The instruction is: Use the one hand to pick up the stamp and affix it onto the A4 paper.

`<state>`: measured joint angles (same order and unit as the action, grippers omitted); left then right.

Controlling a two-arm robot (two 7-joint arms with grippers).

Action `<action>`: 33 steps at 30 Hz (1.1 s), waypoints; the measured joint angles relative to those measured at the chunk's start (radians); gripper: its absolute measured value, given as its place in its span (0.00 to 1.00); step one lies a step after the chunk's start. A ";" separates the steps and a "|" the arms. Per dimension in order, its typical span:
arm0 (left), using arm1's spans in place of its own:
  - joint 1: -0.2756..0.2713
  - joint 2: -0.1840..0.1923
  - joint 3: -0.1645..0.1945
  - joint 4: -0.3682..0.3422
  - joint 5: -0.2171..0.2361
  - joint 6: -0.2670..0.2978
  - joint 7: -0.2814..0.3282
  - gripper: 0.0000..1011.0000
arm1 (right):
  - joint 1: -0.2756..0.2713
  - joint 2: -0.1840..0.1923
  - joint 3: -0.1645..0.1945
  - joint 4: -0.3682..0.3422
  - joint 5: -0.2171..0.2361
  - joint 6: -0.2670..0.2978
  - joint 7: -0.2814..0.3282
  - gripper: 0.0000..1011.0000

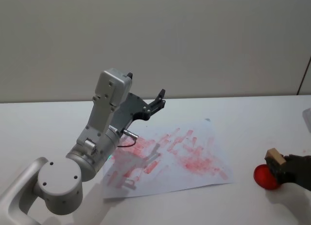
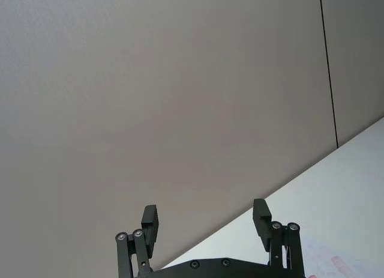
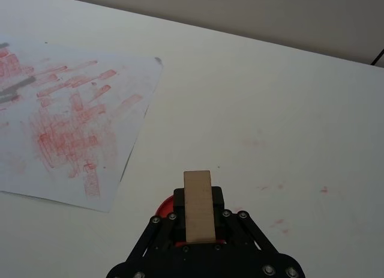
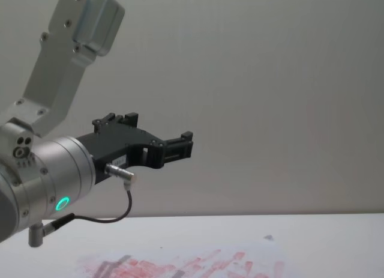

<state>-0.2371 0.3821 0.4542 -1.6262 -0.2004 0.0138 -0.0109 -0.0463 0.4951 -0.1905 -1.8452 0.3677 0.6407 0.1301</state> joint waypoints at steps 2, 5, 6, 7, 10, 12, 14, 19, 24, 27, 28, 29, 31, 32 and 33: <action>0.000 0.000 0.000 0.000 0.000 0.000 0.000 0.99 | 0.000 -0.002 -0.001 0.001 0.001 0.002 0.001 0.22; 0.000 0.000 0.000 0.000 0.000 0.000 0.000 0.99 | 0.000 -0.006 -0.003 0.003 0.002 0.006 0.003 0.22; 0.000 0.000 0.000 0.000 0.000 0.000 0.000 0.99 | 0.000 -0.008 -0.004 0.004 0.003 0.008 0.004 0.26; 0.000 0.000 0.000 0.000 0.000 0.000 0.000 0.99 | 0.000 -0.008 -0.004 0.004 0.003 0.008 0.004 0.26; 0.000 0.000 0.000 0.000 0.000 0.000 0.000 0.99 | 0.000 -0.011 -0.005 0.006 0.004 0.011 0.005 0.38; 0.000 0.000 0.000 0.000 0.000 0.000 0.000 0.99 | 0.000 -0.011 -0.006 0.006 0.005 0.012 0.006 0.44; 0.000 0.000 0.000 0.000 0.000 0.000 0.000 0.99 | 0.001 -0.013 -0.006 0.007 0.005 0.014 0.006 0.50; 0.000 0.000 0.000 0.000 0.000 0.000 0.000 0.99 | 0.001 -0.015 -0.007 0.008 0.006 0.016 0.008 0.66; 0.000 0.000 0.000 0.000 0.000 0.000 0.000 0.99 | 0.001 -0.016 -0.008 0.009 0.006 0.017 0.008 0.79; 0.000 0.000 0.000 0.000 0.000 0.000 0.000 0.99 | 0.001 -0.017 -0.008 0.009 0.007 0.017 0.009 0.90; 0.000 0.000 0.000 0.000 0.000 0.000 0.000 0.99 | 0.001 -0.017 -0.008 0.009 0.007 0.017 0.009 0.91; 0.000 0.000 0.000 0.000 0.000 0.000 0.000 0.99 | 0.001 -0.017 -0.008 0.010 0.007 0.018 0.009 0.94; 0.000 0.000 0.000 0.000 0.000 0.000 0.000 0.99 | 0.001 -0.017 -0.009 0.010 0.007 0.018 0.009 0.99; 0.000 0.000 0.000 0.000 0.000 0.000 0.000 0.99 | 0.001 -0.017 -0.009 0.010 0.007 0.018 0.009 0.99; 0.000 0.000 0.000 0.000 0.000 0.000 0.000 0.99 | 0.001 -0.017 -0.009 0.010 0.007 0.018 0.009 0.99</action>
<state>-0.2371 0.3821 0.4542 -1.6262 -0.2004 0.0139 -0.0109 -0.0450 0.4779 -0.1993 -1.8352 0.3749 0.6589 0.1394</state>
